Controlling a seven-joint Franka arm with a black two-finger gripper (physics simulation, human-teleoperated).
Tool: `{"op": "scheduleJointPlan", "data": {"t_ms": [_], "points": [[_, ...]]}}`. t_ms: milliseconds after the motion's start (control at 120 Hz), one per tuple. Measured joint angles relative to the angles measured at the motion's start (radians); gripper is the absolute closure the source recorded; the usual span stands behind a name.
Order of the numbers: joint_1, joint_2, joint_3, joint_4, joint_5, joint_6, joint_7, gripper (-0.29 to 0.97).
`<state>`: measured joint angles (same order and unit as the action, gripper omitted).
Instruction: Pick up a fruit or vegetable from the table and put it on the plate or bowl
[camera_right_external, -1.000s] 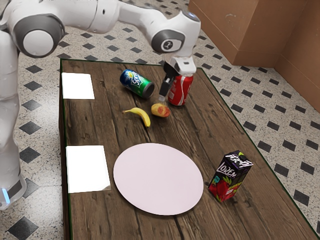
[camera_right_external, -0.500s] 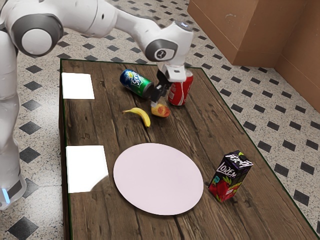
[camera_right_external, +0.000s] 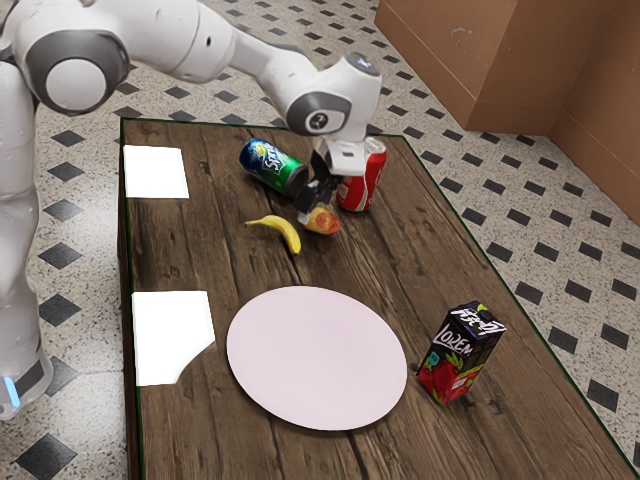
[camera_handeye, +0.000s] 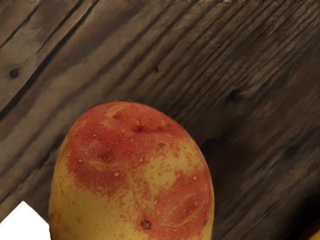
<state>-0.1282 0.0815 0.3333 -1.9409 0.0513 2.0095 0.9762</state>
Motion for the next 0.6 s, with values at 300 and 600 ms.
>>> {"op": "scheduleJointPlan", "data": {"t_ms": [300,600], "points": [[0.002,0.027,0.000,0.005,-0.010,0.010,0.020,0.00],[0.002,0.044,0.001,0.009,-0.023,0.013,0.032,0.00]]}}
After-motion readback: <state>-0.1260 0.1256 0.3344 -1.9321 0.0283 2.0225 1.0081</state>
